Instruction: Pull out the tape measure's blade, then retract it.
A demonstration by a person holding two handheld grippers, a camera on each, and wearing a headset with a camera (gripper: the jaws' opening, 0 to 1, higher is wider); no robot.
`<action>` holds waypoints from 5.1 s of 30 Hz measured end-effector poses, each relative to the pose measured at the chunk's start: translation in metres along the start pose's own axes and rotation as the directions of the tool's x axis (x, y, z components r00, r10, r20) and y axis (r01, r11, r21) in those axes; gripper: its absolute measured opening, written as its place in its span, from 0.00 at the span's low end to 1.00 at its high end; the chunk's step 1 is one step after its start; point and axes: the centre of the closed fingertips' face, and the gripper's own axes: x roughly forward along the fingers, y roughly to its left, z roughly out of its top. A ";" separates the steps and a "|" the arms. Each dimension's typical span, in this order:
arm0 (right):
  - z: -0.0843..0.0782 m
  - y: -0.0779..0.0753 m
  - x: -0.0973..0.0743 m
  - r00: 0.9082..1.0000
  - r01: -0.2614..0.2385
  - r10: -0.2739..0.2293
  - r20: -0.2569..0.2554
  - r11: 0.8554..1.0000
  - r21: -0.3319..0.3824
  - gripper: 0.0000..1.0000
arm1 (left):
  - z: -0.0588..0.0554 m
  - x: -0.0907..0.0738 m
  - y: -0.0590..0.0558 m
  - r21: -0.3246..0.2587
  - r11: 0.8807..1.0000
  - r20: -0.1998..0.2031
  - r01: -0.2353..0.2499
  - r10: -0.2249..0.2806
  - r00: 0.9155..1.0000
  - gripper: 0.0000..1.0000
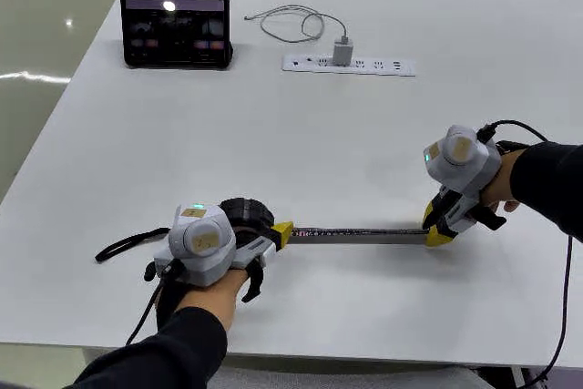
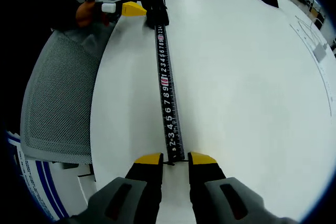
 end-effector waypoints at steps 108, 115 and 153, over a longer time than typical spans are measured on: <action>0.021 0.009 0.016 0.990 0.135 -0.130 0.062 0.987 -0.090 0.13 | -0.010 0.017 0.004 0.129 0.991 -0.127 0.021 -0.005 0.992 0.65; 0.025 0.009 0.017 0.989 0.138 -0.134 0.065 0.987 -0.077 0.13 | -0.010 0.018 0.005 0.128 0.991 -0.131 0.024 -0.007 0.991 0.65; 0.067 0.014 0.030 0.974 0.192 -0.180 0.139 0.978 -0.078 0.13 | -0.010 0.016 0.004 0.130 0.991 -0.142 0.034 -0.015 0.990 0.65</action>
